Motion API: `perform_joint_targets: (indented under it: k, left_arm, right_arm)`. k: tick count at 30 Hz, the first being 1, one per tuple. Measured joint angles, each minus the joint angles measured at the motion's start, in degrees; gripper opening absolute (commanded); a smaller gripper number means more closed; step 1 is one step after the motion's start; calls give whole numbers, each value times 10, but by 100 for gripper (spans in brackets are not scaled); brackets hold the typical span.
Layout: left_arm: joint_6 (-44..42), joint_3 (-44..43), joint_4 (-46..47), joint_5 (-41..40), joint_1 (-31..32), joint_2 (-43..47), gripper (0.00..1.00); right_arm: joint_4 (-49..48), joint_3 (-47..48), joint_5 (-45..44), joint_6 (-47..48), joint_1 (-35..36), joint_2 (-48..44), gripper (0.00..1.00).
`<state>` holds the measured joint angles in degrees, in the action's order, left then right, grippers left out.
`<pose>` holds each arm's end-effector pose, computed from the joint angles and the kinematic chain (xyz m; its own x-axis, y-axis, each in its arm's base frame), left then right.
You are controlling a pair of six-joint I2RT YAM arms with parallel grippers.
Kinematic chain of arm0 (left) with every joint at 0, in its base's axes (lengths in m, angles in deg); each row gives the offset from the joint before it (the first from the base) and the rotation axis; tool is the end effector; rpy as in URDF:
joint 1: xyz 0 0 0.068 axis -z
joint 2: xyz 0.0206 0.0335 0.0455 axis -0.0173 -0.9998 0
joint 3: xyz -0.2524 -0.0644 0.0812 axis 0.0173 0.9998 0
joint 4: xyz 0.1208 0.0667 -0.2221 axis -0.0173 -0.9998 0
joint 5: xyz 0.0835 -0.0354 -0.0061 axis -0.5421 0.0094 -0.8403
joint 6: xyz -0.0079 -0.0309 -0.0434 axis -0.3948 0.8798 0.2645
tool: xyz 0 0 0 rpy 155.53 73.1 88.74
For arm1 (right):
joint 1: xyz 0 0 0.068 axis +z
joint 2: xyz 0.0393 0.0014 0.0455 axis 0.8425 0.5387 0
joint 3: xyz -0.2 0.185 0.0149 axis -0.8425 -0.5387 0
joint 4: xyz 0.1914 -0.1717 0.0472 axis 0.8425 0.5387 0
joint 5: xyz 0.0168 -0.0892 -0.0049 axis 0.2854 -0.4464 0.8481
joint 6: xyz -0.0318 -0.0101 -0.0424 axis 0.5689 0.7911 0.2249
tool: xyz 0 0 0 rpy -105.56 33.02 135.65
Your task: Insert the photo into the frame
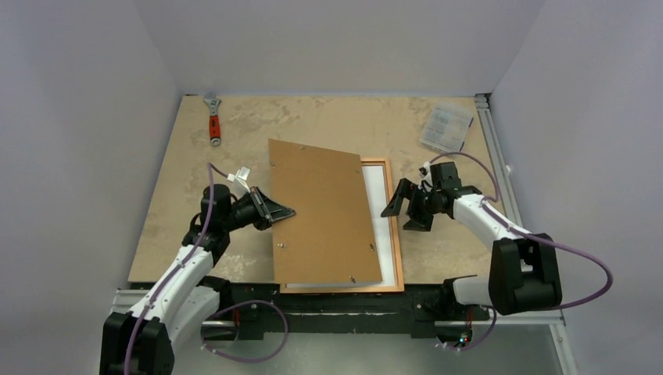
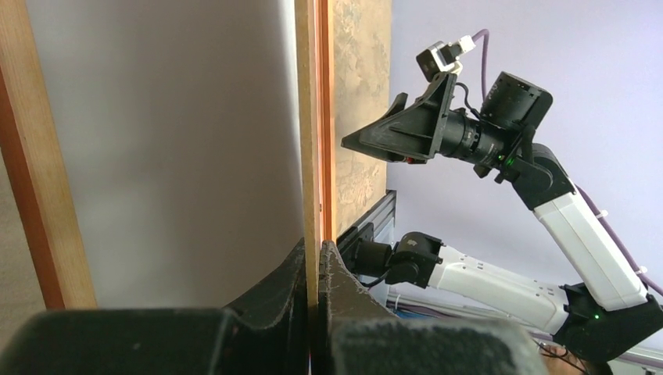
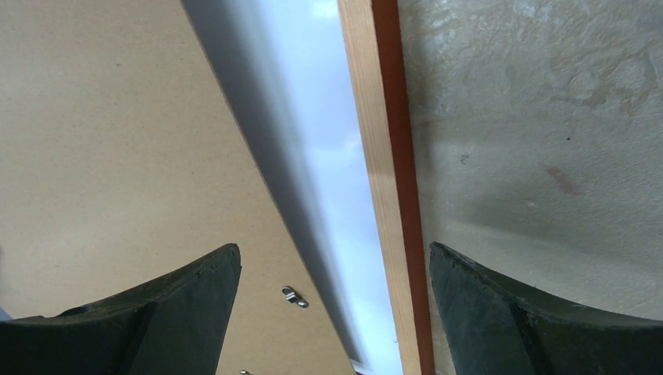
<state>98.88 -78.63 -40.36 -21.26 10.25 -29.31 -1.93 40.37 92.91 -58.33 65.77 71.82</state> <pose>0.1719 -0.0573 0.2122 -0.8232 -0.5327 -0.1966 -0.0165 0.3686 -0.9294 0.2332 0.0511 0.1869 -0.9235 0.3348 -0.1874 0.1611 0.7817 0.6025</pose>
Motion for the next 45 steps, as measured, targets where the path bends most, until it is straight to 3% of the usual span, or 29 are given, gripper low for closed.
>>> perform_joint_targets:
  k: [17, 30, 38, 45]
  left_arm:
    - [12, 2, 116, 48, 2, -123, 0]
    - [22, -1, 174, 42, 54, -192, 0]
    - [31, -2, 189, 23, 60, -176, 0]
    - [31, -2, 176, -10, 60, -110, 0]
  right_arm:
    - [-31, -16, 33, 0, 0, 61, 88]
    - [-33, -15, 40, 4, 0, 62, 87]
    - [56, 12, -18, 42, 2, -21, 88]
    - [89, 54, 8, 70, 54, -88, 80]
